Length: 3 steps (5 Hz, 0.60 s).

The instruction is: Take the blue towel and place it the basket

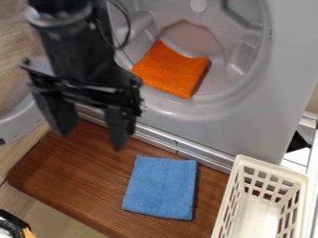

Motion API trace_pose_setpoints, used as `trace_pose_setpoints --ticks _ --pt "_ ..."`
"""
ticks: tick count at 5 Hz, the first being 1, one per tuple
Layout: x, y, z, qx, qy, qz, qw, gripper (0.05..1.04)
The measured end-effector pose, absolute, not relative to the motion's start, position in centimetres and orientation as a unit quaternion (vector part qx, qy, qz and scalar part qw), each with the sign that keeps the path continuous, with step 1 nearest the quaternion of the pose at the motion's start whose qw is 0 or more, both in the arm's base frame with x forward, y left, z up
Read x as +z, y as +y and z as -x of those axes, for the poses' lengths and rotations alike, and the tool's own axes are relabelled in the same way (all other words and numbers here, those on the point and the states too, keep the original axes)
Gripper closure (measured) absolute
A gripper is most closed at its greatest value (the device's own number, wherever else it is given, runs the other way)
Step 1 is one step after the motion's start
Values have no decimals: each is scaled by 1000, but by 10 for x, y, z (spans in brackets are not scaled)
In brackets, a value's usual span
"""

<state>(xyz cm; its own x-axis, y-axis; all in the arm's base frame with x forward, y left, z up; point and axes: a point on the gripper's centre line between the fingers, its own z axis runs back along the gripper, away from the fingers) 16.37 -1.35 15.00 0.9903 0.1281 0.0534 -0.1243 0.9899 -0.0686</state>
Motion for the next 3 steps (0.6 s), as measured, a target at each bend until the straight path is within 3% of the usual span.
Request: trace_pose_setpoints --ticks 2,3 --pt "84 -24 -202 52 -34 -1 998 83" --pt "46 -26 -220 63 -30 -1 998 83"
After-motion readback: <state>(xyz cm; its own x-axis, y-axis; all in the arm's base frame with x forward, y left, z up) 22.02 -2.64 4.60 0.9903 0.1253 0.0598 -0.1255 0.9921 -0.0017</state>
